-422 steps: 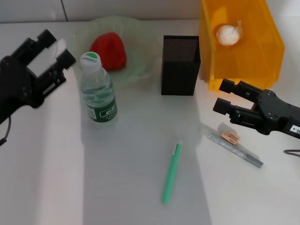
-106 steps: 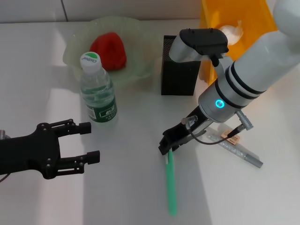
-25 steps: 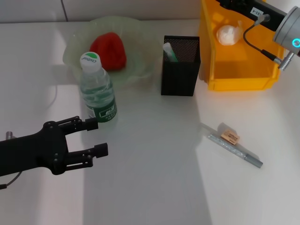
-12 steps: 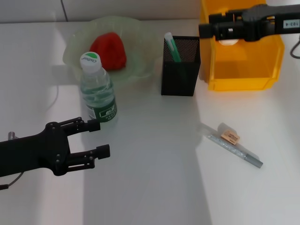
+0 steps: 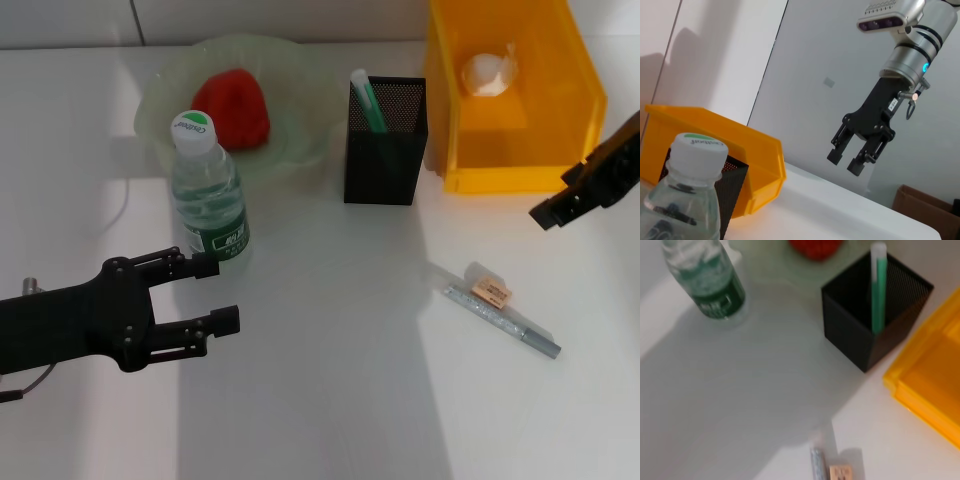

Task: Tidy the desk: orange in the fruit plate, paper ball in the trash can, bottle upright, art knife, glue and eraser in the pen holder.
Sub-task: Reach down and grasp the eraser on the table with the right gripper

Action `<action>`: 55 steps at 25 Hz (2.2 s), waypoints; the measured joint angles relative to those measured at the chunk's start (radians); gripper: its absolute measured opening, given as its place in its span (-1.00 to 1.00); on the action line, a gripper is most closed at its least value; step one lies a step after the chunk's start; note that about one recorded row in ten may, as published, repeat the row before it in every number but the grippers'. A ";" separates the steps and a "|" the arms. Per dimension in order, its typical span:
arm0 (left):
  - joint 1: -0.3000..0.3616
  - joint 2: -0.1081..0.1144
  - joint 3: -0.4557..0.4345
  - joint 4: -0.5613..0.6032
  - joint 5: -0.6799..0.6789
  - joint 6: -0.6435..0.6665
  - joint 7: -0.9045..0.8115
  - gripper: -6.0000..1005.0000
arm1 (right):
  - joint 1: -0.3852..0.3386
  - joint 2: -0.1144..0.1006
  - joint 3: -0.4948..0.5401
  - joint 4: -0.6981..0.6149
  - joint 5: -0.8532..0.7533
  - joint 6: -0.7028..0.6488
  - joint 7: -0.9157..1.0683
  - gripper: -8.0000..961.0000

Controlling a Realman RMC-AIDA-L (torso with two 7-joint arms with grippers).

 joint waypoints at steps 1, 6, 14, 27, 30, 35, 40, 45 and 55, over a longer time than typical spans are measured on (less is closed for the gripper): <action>0.000 0.000 0.000 0.000 0.000 0.000 0.000 0.57 | 0.004 0.002 -0.026 0.015 -0.038 0.000 0.003 0.28; -0.006 -0.001 0.000 0.000 0.000 -0.006 0.000 0.57 | 0.009 0.011 -0.118 0.062 -0.129 0.026 -0.068 0.28; -0.008 -0.005 0.000 -0.001 0.000 -0.011 0.000 0.57 | 0.044 0.015 -0.130 0.276 -0.176 0.163 -0.105 0.27; -0.011 -0.011 -0.001 -0.002 0.000 -0.020 0.000 0.57 | 0.037 0.025 -0.215 0.467 -0.069 0.388 -0.077 0.27; -0.011 -0.013 0.000 -0.008 0.000 -0.026 0.000 0.57 | 0.029 0.025 -0.286 0.484 -0.068 0.438 -0.049 0.27; -0.011 -0.013 0.000 -0.012 0.000 -0.027 0.000 0.57 | 0.018 0.025 -0.335 0.485 -0.068 0.469 -0.023 0.27; -0.011 -0.013 0.000 -0.014 0.000 -0.028 0.002 0.57 | 0.013 0.027 -0.359 0.488 -0.063 0.492 -0.008 0.27; -0.011 -0.013 0.000 -0.017 0.000 -0.028 0.005 0.57 | 0.013 0.027 -0.363 0.499 -0.040 0.499 -0.007 0.27; -0.011 -0.013 0.001 -0.028 0.000 -0.029 0.010 0.57 | 0.013 0.027 -0.365 0.510 -0.030 0.505 -0.007 0.27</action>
